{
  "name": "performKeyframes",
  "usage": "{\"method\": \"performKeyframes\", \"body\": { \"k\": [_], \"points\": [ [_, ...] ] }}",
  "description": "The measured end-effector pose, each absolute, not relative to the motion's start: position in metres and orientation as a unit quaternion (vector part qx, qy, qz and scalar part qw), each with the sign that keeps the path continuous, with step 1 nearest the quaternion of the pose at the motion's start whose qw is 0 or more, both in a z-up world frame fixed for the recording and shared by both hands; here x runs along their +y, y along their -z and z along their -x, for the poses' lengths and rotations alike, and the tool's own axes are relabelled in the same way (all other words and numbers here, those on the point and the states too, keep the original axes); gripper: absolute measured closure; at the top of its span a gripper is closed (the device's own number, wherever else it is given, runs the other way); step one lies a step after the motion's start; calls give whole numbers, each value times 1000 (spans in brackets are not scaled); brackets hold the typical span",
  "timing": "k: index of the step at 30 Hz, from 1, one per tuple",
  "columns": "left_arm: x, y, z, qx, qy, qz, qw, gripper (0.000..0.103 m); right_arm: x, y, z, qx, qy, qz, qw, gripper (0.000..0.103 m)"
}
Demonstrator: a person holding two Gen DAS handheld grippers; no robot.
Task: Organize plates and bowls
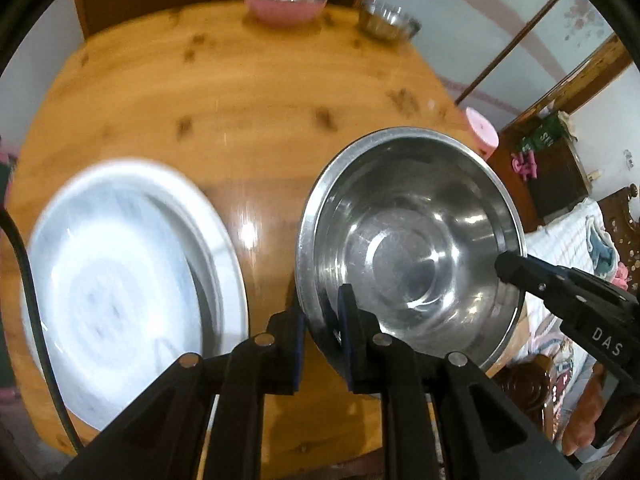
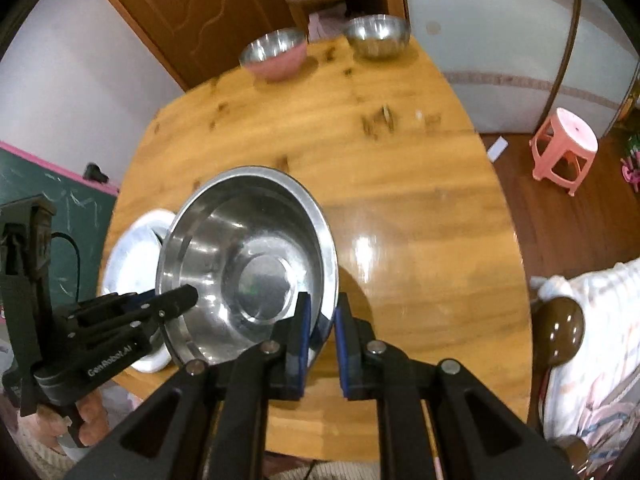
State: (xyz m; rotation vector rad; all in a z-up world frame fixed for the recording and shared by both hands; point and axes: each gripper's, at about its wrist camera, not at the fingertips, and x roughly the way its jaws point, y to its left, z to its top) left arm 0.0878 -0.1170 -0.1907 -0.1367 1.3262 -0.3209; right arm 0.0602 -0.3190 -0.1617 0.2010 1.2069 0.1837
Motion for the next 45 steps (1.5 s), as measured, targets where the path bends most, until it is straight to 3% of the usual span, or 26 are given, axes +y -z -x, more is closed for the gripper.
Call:
{"method": "performKeyframes", "body": {
  "k": [37,45],
  "points": [
    [-135,212,-79,627,137,26,766,89,-320,198,-57,589,-69,-95,799,92],
    [-134,212,-80,625,137,23,769,81,-317,202,-63,592,-69,-89,798,92]
  ]
}}
